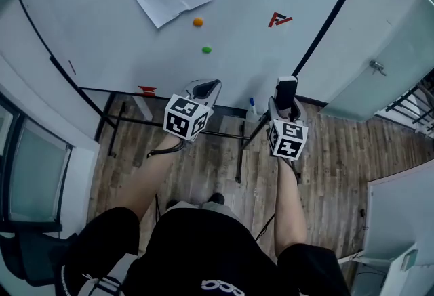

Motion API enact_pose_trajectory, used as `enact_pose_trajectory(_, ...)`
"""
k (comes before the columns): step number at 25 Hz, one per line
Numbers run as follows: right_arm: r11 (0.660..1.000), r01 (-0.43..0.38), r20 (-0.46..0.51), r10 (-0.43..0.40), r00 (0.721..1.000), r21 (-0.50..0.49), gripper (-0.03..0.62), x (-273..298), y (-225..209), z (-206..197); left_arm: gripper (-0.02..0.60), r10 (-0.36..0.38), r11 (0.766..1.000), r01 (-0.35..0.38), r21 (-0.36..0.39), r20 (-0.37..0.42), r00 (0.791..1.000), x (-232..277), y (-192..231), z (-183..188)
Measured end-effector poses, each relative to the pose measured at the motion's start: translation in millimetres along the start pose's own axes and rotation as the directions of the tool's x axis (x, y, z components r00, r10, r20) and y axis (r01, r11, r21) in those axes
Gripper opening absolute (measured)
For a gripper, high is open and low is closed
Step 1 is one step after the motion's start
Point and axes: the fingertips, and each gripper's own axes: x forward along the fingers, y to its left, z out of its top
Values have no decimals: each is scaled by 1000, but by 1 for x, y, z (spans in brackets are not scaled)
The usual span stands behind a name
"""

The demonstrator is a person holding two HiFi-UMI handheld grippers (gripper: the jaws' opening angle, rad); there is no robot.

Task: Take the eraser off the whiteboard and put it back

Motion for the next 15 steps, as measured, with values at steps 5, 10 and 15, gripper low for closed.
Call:
enact_pose_trajectory(5, 1000, -11, 12, 11, 1000, 7, 272, -12, 37, 6, 12, 17, 1000, -17, -5, 7, 1000, -38, 15, 4)
enact_pose_trajectory(10, 1000, -6, 13, 5, 1000, 29, 272, -27, 82, 8, 12, -1, 1000, 1, 8, 6, 1000, -82, 27, 6)
enact_pose_trajectory(15, 999, 16, 7, -16, 1000, 48, 273, -46, 118, 3, 12, -26, 999, 26, 19, -10, 1000, -110, 38, -3)
